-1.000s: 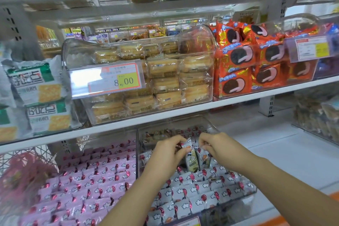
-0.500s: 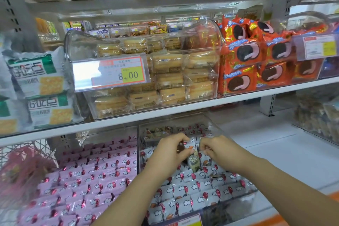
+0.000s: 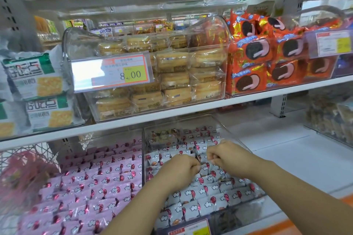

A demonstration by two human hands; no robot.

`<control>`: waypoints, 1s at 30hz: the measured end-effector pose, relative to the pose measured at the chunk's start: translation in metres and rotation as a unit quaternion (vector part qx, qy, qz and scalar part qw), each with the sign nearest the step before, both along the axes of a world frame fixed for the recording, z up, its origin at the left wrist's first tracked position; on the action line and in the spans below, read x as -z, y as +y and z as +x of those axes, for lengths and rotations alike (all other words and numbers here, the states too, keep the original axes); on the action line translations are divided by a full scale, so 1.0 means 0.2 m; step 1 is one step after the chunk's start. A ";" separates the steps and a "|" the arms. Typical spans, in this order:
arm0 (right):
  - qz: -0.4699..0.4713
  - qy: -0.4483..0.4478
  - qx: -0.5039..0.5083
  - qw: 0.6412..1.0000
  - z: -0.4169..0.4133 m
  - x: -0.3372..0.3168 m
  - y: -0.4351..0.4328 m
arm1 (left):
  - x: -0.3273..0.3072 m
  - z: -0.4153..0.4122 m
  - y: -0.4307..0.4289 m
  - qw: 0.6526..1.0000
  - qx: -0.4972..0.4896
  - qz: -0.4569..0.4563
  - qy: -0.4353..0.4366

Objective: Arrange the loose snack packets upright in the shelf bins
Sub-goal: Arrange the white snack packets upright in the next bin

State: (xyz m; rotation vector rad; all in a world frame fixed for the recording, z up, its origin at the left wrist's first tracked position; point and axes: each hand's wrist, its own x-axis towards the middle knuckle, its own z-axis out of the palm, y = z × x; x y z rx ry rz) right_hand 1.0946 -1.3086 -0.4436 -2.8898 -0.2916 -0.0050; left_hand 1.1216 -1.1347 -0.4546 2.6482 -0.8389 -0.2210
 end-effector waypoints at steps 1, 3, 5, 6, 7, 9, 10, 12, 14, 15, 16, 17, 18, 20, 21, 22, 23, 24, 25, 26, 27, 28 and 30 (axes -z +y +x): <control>0.005 0.004 0.003 1.000 0.00 -0.01 -0.01 | -0.01 0.00 0.01 1.000 0.005 -0.010 0.026; 0.030 0.018 -0.001 0.999 0.01 -0.02 -0.02 | -0.04 -0.01 0.03 0.998 0.013 -0.031 0.062; 0.062 0.024 -0.004 0.998 0.00 -0.04 -0.02 | -0.09 -0.01 0.06 0.996 0.001 -0.070 0.048; 0.077 0.014 -0.001 0.997 0.00 -0.04 -0.02 | -0.11 0.00 0.08 0.995 -0.015 -0.094 0.028; 0.088 -0.005 0.004 0.996 0.00 -0.05 -0.02 | -0.13 0.01 0.10 0.993 -0.034 -0.111 -0.004; 0.094 -0.055 0.011 0.994 0.01 -0.06 0.00 | -0.15 0.04 0.14 0.989 -0.076 -0.098 -0.082; 0.091 -0.068 0.011 0.993 0.01 -0.06 0.02 | -0.15 0.06 0.16 0.985 -0.100 -0.072 -0.122; 0.092 -0.069 0.004 0.993 0.03 -0.07 0.05 | -0.13 0.09 0.20 0.973 -0.139 -0.015 -0.186; 0.102 -0.048 -0.004 0.994 0.05 -0.06 0.08 | -0.12 0.10 0.23 0.970 -0.151 0.032 -0.185; 0.099 -0.035 -0.006 0.994 0.06 -0.06 0.09 | -0.11 0.11 0.24 0.974 -0.146 0.053 -0.163; 0.092 -0.021 -0.005 0.996 0.07 -0.05 0.09 | -0.10 0.13 0.24 0.978 -0.136 0.075 -0.139; 0.083 -0.005 -0.002 0.997 0.08 -0.04 0.10 | -0.10 0.14 0.24 0.980 -0.127 0.094 -0.123; 0.074 0.012 0.001 0.997 0.09 -0.03 0.09 | -0.09 0.16 0.24 0.979 -0.123 0.109 -0.118; 0.060 0.032 0.007 0.998 0.11 -0.01 0.09 | -0.09 0.19 0.23 0.974 -0.130 0.128 -0.136; 0.058 0.038 0.012 0.997 0.12 0.00 0.08 | -0.09 0.21 0.23 0.969 -0.139 0.141 -0.150; 0.062 0.042 0.016 0.997 0.12 0.00 0.08 | -0.08 0.23 0.22 0.964 -0.150 0.154 -0.157; 0.067 0.044 0.017 0.997 0.13 0.00 0.07 | -0.08 0.25 0.22 0.961 -0.162 0.163 -0.155; 0.074 0.044 0.015 0.996 0.13 0.00 0.07 | -0.08 0.27 0.21 0.959 -0.172 0.170 -0.149; 0.084 0.044 0.013 0.995 0.12 0.00 0.07 | -0.08 0.28 0.21 0.958 -0.180 0.175 -0.140; 0.092 0.045 0.011 0.995 0.12 -0.01 0.07 | -0.09 0.30 0.21 0.958 -0.184 0.175 -0.133; 0.095 0.043 0.009 0.994 0.12 -0.01 0.07 | -0.09 0.30 0.20 0.960 -0.186 0.166 -0.130; 0.095 0.042 0.010 0.994 0.11 -0.01 0.07 | -0.09 0.30 0.20 0.962 -0.185 0.148 -0.132; 0.096 0.041 0.012 0.994 0.11 -0.01 0.07 | -0.10 0.29 0.20 0.967 -0.177 0.107 -0.147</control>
